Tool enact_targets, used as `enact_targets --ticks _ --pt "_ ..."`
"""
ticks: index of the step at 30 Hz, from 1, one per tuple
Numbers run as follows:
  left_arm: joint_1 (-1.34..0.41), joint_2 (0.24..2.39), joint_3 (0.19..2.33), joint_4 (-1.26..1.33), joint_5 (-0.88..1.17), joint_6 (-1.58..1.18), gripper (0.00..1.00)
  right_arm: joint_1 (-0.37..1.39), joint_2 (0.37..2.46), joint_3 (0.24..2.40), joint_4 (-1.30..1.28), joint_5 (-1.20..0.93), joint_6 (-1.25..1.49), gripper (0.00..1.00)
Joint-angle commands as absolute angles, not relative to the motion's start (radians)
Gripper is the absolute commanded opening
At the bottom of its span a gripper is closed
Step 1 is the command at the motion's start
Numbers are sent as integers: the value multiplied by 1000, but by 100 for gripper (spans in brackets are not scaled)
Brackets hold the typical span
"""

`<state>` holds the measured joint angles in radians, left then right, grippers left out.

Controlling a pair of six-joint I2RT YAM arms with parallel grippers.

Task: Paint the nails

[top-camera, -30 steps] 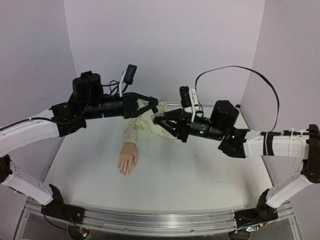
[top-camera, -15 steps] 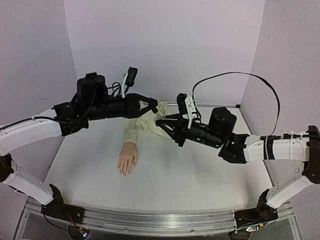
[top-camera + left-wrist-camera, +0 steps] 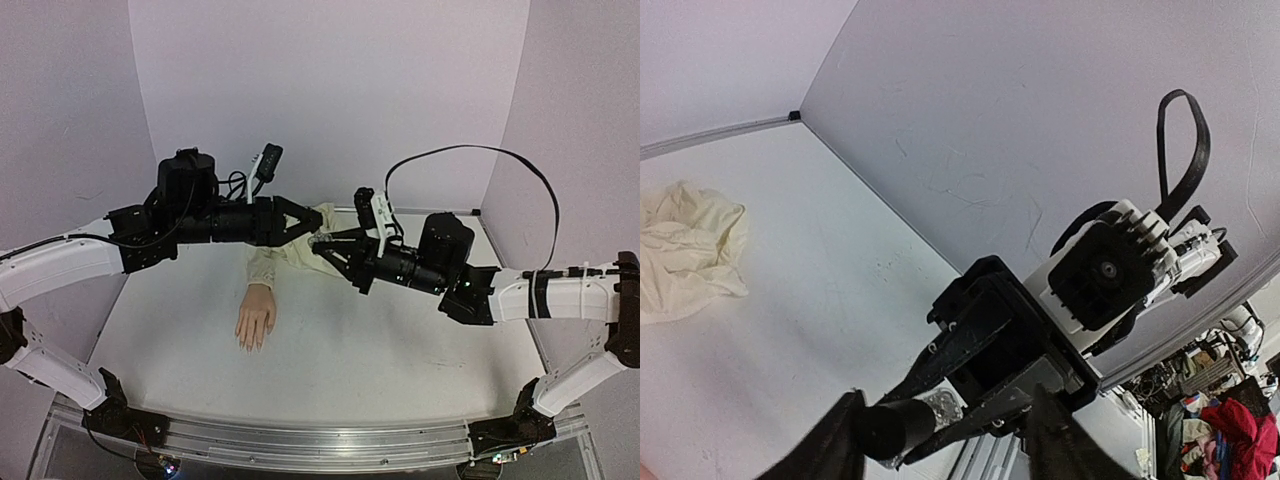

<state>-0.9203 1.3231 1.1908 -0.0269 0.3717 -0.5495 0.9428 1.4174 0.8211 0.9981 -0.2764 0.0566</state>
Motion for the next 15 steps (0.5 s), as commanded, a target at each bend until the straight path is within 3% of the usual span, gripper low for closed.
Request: enact_targets --ticks 1,8,15 --pt "-923 1249 1229 -95 377 -507 65 934 1361 846 1045 -325 50 0" --pt "-914 1276 1406 -449 339 -474 78 911 1336 845 1000 -453 37 0" --pt "-892 1323 1463 -492 466 -505 73 911 1346 871 969 -497 29 0"
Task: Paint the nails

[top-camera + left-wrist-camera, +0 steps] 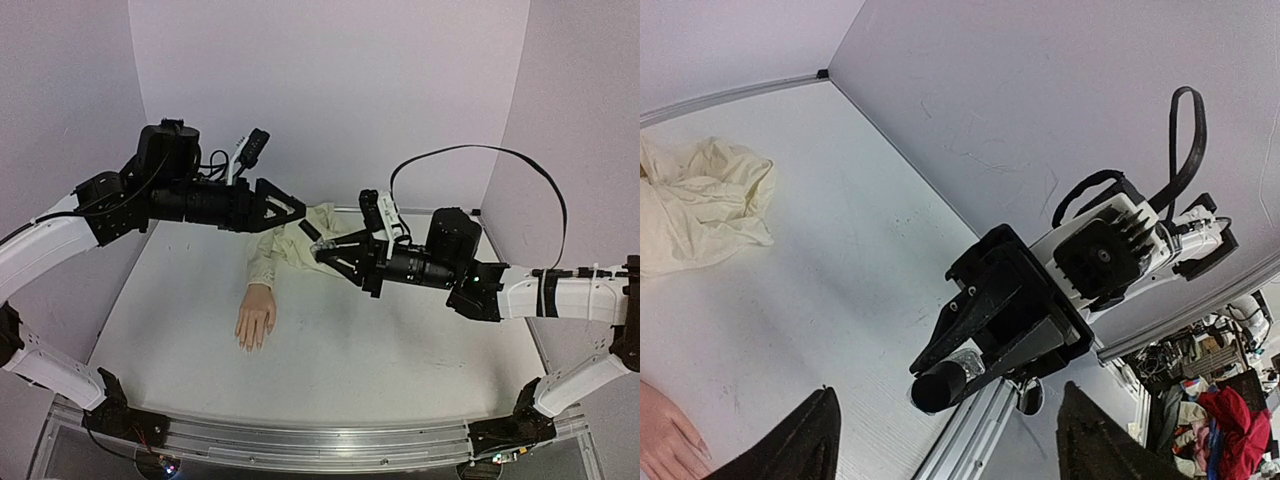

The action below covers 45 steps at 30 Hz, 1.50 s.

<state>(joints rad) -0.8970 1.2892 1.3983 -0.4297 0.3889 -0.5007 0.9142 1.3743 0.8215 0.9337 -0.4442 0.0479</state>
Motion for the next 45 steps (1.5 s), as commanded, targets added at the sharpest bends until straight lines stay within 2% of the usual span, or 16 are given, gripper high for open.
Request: enact_targets --ticks 1,7,13,25,30,38,45 --pt "-891 1334 1469 -492 482 -506 71 910 1348 872 970 -498 28 0" --pt "-891 1375 1487 -492 522 -506 63 910 1348 879 968 -498 31 0" --pt "-891 1380 1481 -470 528 -510 49 910 1355 883 968 -499 34 0" --pt "-891 1378 1471 -440 522 -515 34 910 1368 894 962 -504 35 0" --pt "-891 1384 1475 -437 531 -514 30 910 1372 896 960 -506 34 0" --pt "-892 1388 1476 -427 536 -515 30 910 1376 900 957 -509 34 0" --pt "-891 1387 1476 -420 536 -515 23 911 1378 902 954 -514 34 0"
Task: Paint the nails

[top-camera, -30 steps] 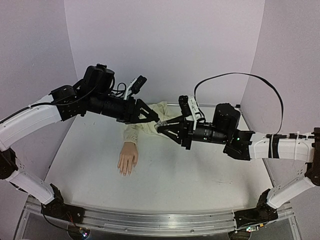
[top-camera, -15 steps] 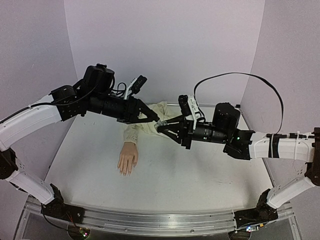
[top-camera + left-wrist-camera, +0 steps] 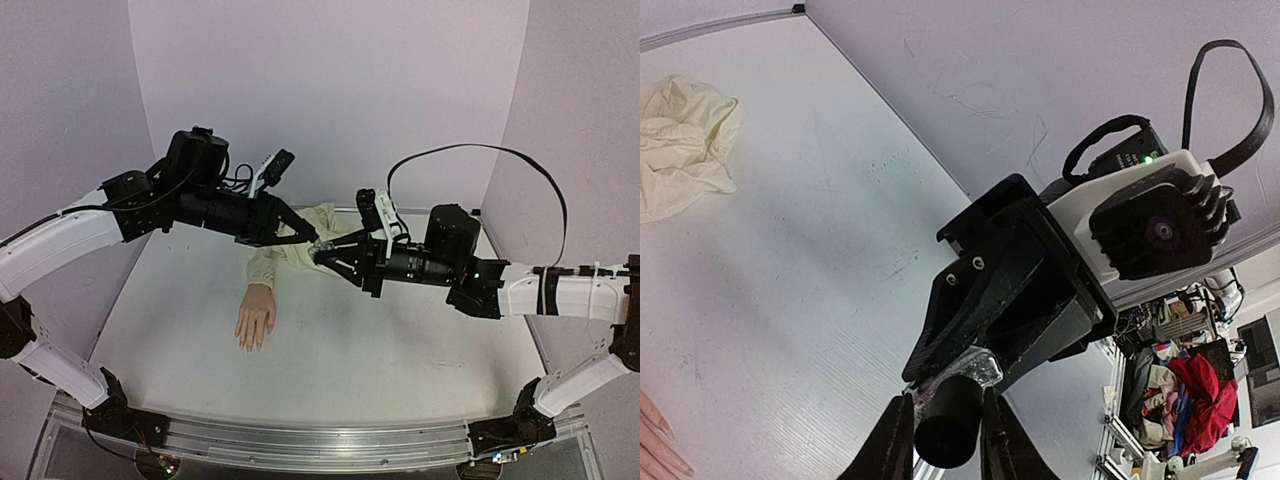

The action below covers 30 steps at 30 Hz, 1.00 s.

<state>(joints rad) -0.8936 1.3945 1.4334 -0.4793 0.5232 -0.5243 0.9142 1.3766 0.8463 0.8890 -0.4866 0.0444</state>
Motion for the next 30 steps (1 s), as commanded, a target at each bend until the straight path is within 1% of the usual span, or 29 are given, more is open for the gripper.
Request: enact_targets --ticks 1,4,9,12,19,30 --pt "-891 1388 1476 -419 538 -517 22 911 1378 902 954 -514 35 0" --pt "-891 1393 1477 -414 543 -518 18 911 1379 904 954 -513 35 0" --pt "-891 1390 1477 -414 529 -514 4 910 1378 901 954 -500 34 0" --pt "-891 1386 1477 -414 521 -512 0 911 1378 895 955 -488 29 0" --pt "-891 1353 1474 -417 472 -505 0 911 1377 862 974 -474 9 0" --pt "-891 1336 1471 -416 448 -505 0 911 1380 850 1003 -471 9 0"
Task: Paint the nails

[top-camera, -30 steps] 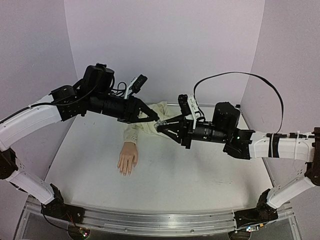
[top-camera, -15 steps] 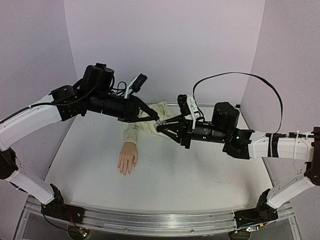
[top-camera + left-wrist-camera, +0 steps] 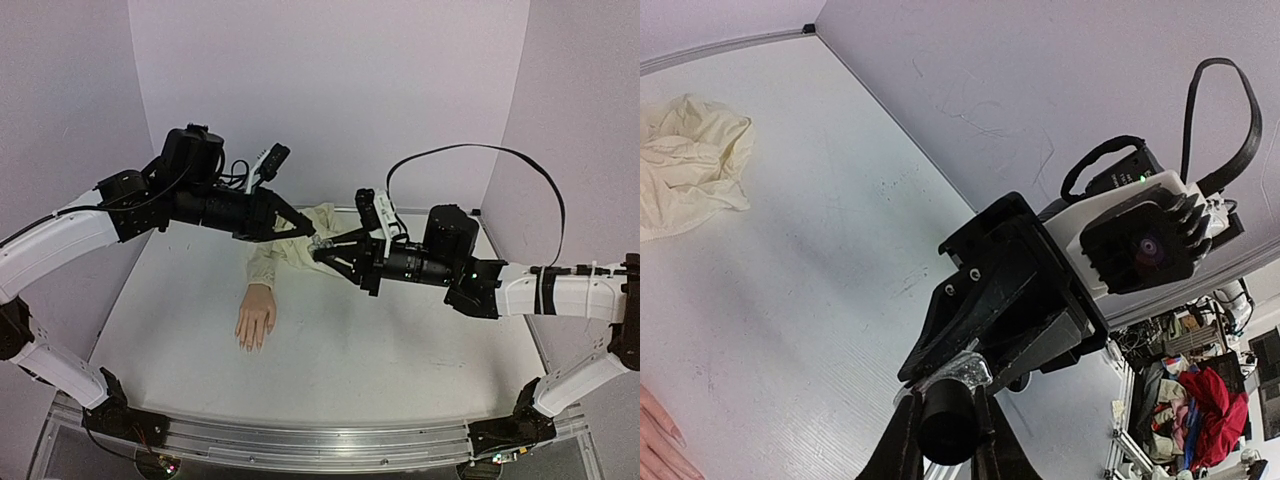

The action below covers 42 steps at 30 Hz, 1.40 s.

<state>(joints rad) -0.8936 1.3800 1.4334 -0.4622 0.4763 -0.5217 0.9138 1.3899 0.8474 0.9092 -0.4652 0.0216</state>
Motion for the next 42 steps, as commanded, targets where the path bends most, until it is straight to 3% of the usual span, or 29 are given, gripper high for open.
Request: enact_targets --ticks 1,42 --pt "-891 1333 1469 -413 447 -505 0 910 1379 850 1002 -471 8 0" --pt "-890 1302 1462 -440 432 -474 0 911 1358 838 1017 -436 8 0"
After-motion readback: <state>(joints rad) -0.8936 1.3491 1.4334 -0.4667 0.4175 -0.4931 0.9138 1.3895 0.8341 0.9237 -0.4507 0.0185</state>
